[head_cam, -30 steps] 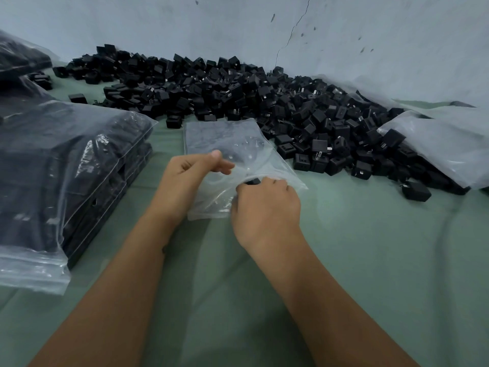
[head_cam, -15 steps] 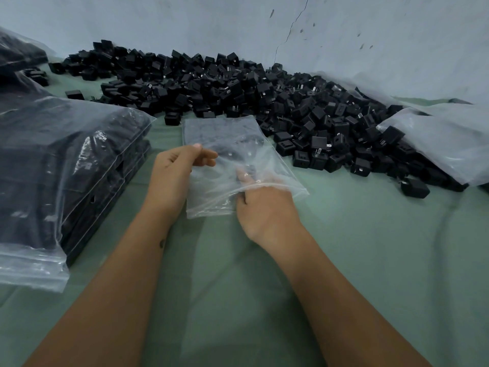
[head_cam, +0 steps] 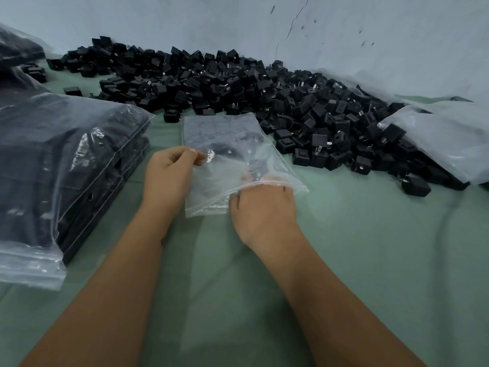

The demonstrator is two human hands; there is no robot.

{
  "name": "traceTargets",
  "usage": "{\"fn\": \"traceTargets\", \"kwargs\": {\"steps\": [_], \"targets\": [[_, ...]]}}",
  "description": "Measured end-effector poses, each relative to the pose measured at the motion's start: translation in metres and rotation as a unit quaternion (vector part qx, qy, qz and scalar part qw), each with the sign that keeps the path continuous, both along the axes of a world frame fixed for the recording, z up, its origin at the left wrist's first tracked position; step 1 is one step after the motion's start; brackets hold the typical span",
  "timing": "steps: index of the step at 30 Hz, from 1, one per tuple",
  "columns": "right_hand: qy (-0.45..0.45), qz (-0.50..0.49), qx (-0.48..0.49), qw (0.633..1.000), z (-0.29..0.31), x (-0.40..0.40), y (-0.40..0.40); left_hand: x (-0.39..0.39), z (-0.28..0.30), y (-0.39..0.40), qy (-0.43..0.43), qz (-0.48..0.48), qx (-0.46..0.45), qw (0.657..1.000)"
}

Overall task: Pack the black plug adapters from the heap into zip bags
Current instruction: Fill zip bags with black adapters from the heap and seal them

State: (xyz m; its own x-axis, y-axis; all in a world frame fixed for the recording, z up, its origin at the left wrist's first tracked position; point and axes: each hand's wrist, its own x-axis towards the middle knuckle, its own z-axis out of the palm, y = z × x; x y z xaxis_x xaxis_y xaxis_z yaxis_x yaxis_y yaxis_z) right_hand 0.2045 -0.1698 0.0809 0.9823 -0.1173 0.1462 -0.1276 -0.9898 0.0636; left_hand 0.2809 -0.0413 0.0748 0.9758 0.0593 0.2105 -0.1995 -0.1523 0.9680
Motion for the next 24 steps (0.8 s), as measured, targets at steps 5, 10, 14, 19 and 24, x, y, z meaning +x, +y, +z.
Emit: {"fn": "traceTargets", "kwargs": {"steps": [5,10,14,19,24], "targets": [[-0.037,-0.010,0.010,0.999,-0.004,0.004,0.000,0.001,-0.002,0.002,0.014,0.037,0.014,0.999],[0.007,0.030,-0.019,0.999,-0.001,0.014,-0.005,0.004,-0.006,0.002,0.021,0.051,0.057,0.997],[0.064,0.043,-0.032,0.997,0.002,0.024,-0.006,0.009,-0.008,0.006,0.013,0.080,0.159,0.984],[0.084,-0.010,0.007,0.996,0.004,0.048,-0.004,0.012,-0.010,0.006,0.018,0.093,0.228,0.969],[0.129,-0.088,0.084,0.984,0.003,0.066,-0.005,0.014,-0.011,0.006,0.019,0.089,0.235,0.968]]}}
